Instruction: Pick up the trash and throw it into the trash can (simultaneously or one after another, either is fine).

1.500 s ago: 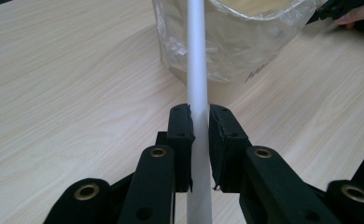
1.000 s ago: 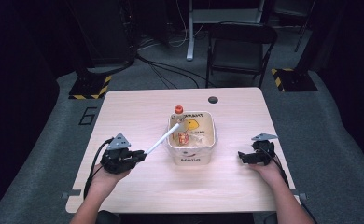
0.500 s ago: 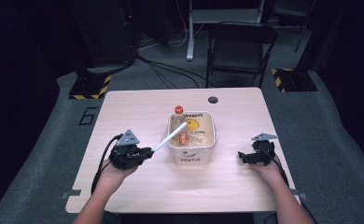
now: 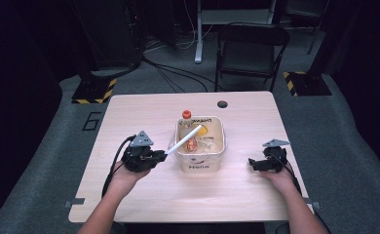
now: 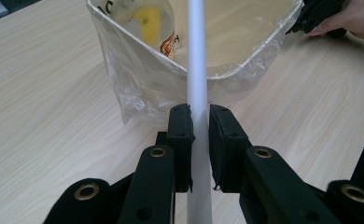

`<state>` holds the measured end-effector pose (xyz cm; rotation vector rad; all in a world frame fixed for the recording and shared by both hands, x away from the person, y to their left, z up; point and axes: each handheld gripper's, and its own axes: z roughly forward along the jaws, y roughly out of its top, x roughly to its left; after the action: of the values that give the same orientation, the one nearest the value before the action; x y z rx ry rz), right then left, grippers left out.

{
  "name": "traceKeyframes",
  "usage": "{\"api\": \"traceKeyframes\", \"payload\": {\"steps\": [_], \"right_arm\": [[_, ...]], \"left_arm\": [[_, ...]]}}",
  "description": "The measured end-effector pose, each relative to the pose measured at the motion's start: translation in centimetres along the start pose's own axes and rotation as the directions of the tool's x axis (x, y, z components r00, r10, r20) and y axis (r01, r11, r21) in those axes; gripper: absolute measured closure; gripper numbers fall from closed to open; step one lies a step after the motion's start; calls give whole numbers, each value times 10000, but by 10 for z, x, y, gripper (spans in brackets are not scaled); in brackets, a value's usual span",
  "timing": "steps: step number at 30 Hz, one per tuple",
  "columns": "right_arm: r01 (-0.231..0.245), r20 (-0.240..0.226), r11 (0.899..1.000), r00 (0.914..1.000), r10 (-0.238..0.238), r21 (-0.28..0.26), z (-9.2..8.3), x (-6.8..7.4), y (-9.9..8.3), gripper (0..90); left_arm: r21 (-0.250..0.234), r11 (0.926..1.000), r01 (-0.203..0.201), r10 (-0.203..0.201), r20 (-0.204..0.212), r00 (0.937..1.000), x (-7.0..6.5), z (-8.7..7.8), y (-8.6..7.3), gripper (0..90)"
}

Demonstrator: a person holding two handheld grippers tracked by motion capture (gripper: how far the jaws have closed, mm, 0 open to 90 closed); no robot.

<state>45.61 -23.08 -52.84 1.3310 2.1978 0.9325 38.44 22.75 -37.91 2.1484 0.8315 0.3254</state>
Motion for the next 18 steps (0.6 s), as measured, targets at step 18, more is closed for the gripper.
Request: {"api": "traceKeyframes", "payload": {"steps": [18], "right_arm": [[1,0,10000,10000,-1,3,0,0,0,10]], "left_arm": [[147,9999,74,-76,181,9998,-2,20,26,792]]}}
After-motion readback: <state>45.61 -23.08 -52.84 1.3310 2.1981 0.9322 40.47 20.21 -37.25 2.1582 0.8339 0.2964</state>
